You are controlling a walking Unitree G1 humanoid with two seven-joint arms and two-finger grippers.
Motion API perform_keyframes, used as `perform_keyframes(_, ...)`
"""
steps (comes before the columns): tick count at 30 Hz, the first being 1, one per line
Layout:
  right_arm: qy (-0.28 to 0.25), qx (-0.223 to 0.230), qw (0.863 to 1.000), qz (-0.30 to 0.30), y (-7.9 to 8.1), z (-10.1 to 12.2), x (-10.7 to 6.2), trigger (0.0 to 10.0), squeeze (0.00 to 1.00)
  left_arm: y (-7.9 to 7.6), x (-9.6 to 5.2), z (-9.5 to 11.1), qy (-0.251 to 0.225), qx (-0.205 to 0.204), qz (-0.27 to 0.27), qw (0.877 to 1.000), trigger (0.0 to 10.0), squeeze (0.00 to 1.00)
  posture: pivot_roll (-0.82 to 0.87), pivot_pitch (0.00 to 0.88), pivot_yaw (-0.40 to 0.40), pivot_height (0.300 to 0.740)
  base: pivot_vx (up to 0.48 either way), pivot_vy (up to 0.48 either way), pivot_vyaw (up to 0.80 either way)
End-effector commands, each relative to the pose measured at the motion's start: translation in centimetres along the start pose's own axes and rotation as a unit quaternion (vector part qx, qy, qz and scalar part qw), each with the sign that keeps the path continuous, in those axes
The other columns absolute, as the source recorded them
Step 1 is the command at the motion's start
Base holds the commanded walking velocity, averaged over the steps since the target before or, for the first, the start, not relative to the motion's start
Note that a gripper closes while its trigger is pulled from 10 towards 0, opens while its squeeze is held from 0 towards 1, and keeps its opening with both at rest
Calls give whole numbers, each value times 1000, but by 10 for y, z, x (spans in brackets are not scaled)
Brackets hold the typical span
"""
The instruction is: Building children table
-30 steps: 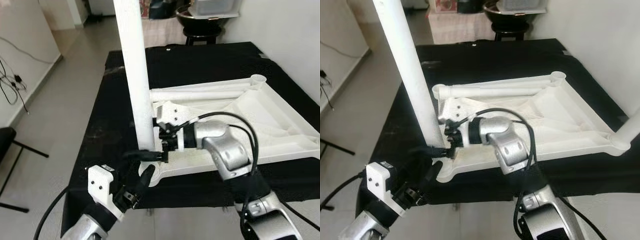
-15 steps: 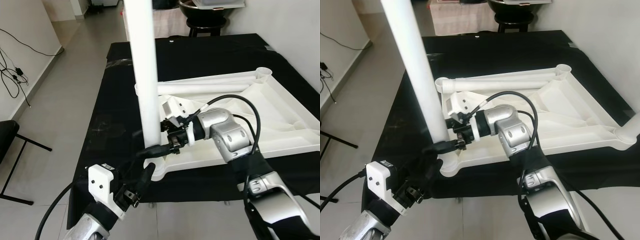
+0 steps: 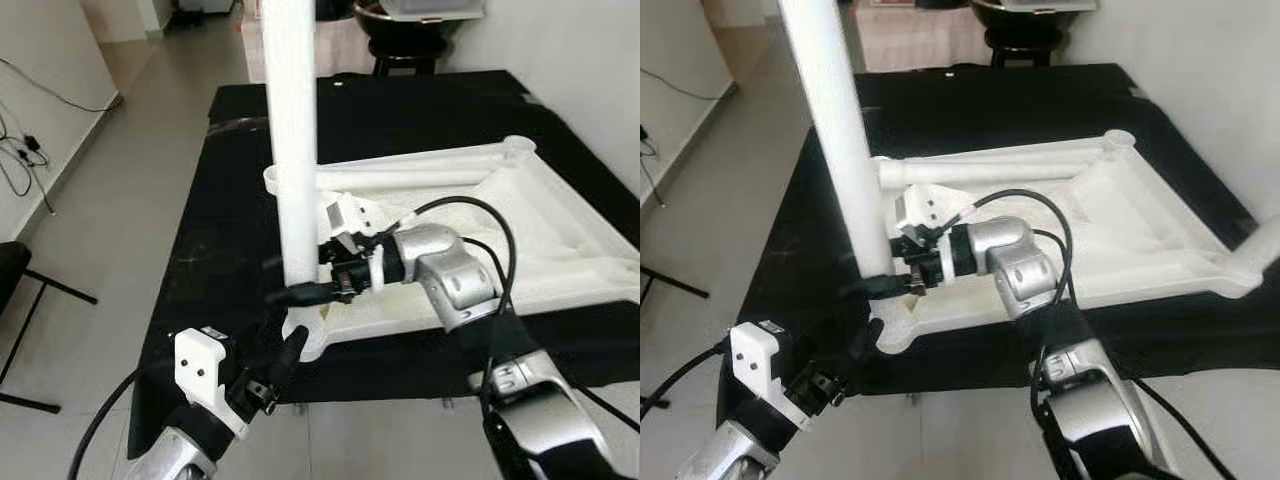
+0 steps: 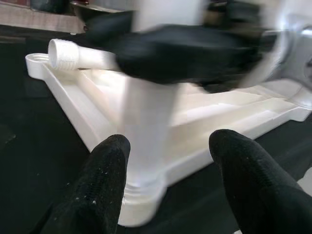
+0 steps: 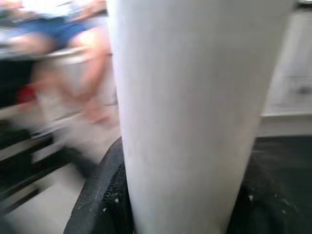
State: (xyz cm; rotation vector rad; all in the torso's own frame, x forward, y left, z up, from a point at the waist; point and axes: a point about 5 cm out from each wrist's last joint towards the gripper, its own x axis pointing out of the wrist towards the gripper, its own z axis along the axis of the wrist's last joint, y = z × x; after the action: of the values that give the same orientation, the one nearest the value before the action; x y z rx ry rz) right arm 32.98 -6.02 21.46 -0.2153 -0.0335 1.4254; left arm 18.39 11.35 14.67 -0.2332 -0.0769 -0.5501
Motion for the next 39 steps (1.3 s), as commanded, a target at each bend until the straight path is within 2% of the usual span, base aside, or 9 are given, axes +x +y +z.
perform_keyframes(1,68,27,943,-326,0,-30,-10,0,0,1,-2,3,1,4,0,1000,10000,0,58,171,27,740,0,0,0)
perform_keyframes(5,64,49,921,-380,16,-32,-6,0,0,3,-2,3,2,5,-1,1000,10000,0,54,161,35,740,0,0,0)
perform_keyframes(16,51,25,944,-325,13,-16,15,0,0,8,0,2,7,9,-2,1000,10000,0,63,137,37,740,0,0,0)
perform_keyframes(17,45,32,954,-296,15,-16,20,10000,0,8,0,2,6,10,1,1000,10000,0,69,139,38,740,0,0,0)
perform_keyframes(19,41,38,959,-276,17,-15,23,10000,0,8,0,2,5,11,3,1000,10000,0,69,139,38,740,0,0,0)
perform_keyframes(20,13,43,977,-209,20,-10,30,10000,1000,9,0,2,5,11,4,1000,10000,0,70,141,37,740,0,0,0)
perform_keyframes(27,-57,22,995,-74,28,16,34,10000,1000,8,0,3,5,10,2,1000,10000,0,61,146,39,740,0,0,0)
perform_keyframes(28,-50,9,998,-36,29,17,32,10000,0,7,0,3,5,9,1,1000,10000,0,62,151,38,740,0,0,0)
perform_keyframes(39,-6,-42,991,125,13,26,17,10000,0,3,-1,4,3,6,1,1000,10000,0,77,171,27,740,0,0,0)
